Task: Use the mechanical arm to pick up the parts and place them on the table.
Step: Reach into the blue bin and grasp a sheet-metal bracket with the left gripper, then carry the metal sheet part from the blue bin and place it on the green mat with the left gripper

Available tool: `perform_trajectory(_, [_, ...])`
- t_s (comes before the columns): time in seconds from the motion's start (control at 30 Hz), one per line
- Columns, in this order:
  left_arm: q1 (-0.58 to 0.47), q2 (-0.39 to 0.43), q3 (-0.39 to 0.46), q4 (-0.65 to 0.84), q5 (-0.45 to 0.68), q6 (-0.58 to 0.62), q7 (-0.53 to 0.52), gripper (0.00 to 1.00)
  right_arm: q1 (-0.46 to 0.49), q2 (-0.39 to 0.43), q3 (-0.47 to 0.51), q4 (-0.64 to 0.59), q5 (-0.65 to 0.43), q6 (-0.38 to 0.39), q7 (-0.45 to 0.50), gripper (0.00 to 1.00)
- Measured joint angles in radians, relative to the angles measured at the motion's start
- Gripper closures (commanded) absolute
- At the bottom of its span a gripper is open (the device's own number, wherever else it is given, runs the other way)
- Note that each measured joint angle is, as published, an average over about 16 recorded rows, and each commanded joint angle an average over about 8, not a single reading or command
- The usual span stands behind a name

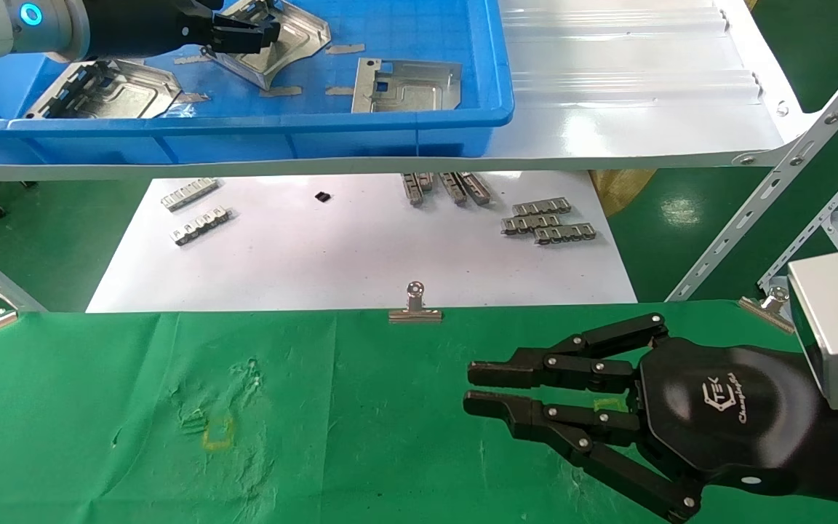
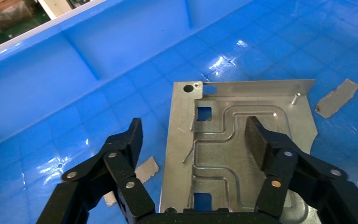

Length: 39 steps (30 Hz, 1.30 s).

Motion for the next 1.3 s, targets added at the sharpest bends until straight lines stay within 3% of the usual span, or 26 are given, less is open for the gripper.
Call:
perform_trajectory(0.53, [-0.005,-0.013,-0.008,0.019,-0.012,-0.005,0.008,1.0,0.0,0.0,0.0,0.0,0.0,0.0,0.0,0.0])
perform_trajectory(0.8, [-0.02,-0.035,-0.024,0.003,-0.035,0.058,0.023,1.0,0.0,0.0,0.0,0.0,0.0,0.0,0.0,0.0])
perform_trajectory(0.97, [-0.033,-0.07,-0.047,-0.025,-0.072,0.189,0.051,1.0,0.0,0.0,-0.001,0.0,0.0,0.0,0.0,0.0])
perform_trajectory(1.3, [-0.021,-0.174,-0.095,-0.101,-0.169,0.62,0.175,1.0,0.0,0.0,-0.001,0.0,0.001,0.0,0.0,0.0])
